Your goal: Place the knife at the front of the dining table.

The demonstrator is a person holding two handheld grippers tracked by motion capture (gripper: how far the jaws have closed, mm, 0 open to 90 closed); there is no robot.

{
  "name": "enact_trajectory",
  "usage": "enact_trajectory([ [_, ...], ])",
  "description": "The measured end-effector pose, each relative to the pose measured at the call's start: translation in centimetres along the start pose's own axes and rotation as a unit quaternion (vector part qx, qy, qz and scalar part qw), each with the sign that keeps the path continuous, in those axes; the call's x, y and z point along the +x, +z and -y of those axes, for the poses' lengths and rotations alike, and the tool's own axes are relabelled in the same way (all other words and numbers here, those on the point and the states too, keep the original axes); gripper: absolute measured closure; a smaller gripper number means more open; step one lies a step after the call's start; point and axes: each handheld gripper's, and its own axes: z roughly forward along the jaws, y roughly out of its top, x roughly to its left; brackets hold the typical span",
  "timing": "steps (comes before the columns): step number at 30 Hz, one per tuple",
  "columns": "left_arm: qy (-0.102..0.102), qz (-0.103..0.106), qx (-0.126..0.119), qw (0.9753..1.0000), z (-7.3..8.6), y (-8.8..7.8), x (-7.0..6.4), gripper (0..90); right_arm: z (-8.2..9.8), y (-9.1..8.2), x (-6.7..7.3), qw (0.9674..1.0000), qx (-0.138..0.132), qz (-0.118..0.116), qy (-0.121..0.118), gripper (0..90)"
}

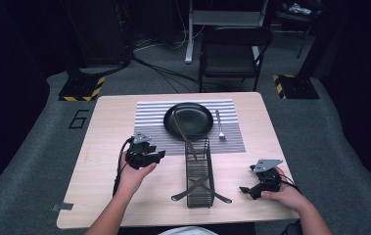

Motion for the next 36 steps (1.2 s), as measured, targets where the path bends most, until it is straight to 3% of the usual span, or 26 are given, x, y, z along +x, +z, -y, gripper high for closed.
enact_trajectory([
  [11, 0.019, 0.012, -0.016, 0.9996, -2.1, 0.0, -1.4, 51.8, 0.0, 0.0, 0.0, 1.0000, 0.000, 0.000, 0.000, 0.0],
  [22, 0.025, 0.031, -0.030, 0.9988, -4.3, 0.0, -2.6, 51.8, 0.0, 0.0, 0.0, 1.0000, 0.000, 0.000, 0.000, 0.0],
  [36, 0.021, 0.055, -0.034, 0.9977, -5.7, 1.9, -3.7, 53.6, 0.0, 0.0, 0.0, 1.0000, 0.000, 0.000, 0.000, 0.0],
])
